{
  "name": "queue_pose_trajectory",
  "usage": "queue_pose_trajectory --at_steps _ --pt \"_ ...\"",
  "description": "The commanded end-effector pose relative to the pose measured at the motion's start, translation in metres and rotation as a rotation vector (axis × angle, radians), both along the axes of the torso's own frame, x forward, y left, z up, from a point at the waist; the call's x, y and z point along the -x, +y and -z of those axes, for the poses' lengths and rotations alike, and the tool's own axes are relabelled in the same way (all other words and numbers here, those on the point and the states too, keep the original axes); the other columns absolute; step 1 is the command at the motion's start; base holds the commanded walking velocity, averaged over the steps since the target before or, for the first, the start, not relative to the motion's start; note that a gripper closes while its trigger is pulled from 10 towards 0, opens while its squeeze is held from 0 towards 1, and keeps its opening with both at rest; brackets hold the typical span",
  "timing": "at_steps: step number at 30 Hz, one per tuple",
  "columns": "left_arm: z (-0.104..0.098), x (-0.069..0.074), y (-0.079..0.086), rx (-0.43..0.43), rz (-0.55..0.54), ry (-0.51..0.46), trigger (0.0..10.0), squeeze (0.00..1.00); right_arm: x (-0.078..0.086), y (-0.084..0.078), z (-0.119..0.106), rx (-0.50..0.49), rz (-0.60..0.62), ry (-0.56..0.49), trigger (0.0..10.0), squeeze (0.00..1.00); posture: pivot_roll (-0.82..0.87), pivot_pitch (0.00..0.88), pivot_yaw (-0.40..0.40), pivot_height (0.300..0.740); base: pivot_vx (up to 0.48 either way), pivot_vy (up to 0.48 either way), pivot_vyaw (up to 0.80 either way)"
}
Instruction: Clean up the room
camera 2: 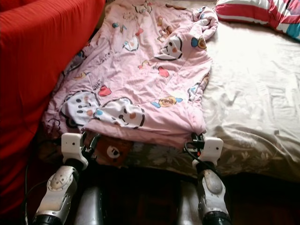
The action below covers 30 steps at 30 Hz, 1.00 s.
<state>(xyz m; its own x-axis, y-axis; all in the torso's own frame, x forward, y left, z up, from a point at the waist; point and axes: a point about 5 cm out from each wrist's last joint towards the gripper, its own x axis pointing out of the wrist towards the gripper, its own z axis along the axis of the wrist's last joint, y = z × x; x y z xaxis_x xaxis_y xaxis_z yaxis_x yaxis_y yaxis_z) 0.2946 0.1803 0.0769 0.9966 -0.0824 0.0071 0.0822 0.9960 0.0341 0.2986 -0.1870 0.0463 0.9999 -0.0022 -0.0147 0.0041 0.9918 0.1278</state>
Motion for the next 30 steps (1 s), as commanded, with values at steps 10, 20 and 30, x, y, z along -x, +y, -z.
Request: queue_pose_trajectory --at_steps 10,20,30 --pt "0.015 0.004 0.016 -0.016 -0.038 0.048 10.0 0.0 0.002 0.001 0.001 -0.019 0.026 0.008 10.0 0.0 -0.01 0.073 0.014 0.637 0.0 0.0 0.0" --pt "0.028 0.009 0.024 -0.017 -0.058 0.099 10.0 0.0 0.001 0.001 -0.001 -0.016 0.032 0.005 10.0 0.0 0.0 0.072 0.016 0.697 0.0 0.0 0.0" --pt "0.044 0.019 0.038 -0.015 -0.094 0.167 10.0 0.0 0.001 0.003 0.0 -0.01 0.026 0.005 10.0 0.0 0.0 0.076 0.019 0.74 0.0 0.0 0.0"
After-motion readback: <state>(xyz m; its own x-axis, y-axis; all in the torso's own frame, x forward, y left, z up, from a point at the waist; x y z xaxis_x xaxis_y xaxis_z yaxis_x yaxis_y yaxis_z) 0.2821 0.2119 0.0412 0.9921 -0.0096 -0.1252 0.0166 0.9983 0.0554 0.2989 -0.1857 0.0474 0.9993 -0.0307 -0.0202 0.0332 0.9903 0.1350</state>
